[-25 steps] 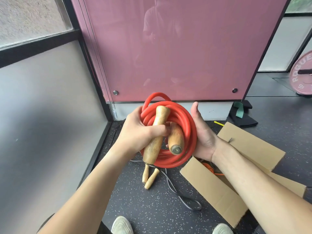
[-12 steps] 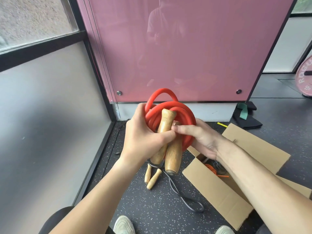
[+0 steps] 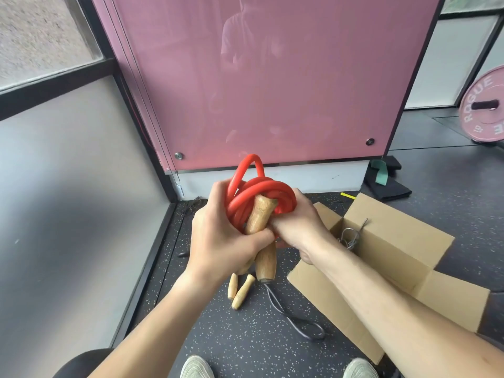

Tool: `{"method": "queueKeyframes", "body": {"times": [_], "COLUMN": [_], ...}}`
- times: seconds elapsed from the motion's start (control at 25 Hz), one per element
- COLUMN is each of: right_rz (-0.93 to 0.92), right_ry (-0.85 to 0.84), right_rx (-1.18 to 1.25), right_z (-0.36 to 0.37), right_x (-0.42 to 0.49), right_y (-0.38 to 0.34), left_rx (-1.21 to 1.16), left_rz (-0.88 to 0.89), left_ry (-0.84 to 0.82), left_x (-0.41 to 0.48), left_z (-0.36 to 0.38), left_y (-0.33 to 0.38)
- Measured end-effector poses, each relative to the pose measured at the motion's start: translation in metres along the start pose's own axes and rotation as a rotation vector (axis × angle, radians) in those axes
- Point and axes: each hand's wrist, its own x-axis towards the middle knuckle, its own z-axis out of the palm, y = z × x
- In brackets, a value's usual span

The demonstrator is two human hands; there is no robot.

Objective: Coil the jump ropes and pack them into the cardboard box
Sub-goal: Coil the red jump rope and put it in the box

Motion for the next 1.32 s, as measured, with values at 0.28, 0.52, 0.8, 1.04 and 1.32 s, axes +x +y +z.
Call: {"method": "queueKeyframes", "body": {"times": [0.28, 0.52, 0.8, 1.04, 1.32], "right_rz": [0.189, 0.083, -0.394, -0.597, 0.209], "right_ry": [-0.415, -0.35, -0.271, 0.115, 0.152], "right_rx": [0.199, -0.506, -0.709, -1.026, -0.454], "right_z": [-0.019, -0.037, -0.083, -0.074, -0.037], "right_x": [0.003, -0.018, -0.013, 0.002, -0.006], "right_y": [-0.013, -0.041, -0.05, -0.021, -0.008], "left_rx": [-0.019, -0.098, -0.382, -0.584, -0.614], "left_rz": [0.007, -0.101, -0.371, -0.348, -0.47], "left_ry": [-0.088, -0.047, -0.075, -0.268, -0.09], "left_x": [0.002, 0.022, 0.043, 0.034, 0.021], "left_z": [0.004, -0.004, -0.027, -0.03, -0.011], "left_y": [0.0, -0.006, -0.011, -0.005, -0.012]}}
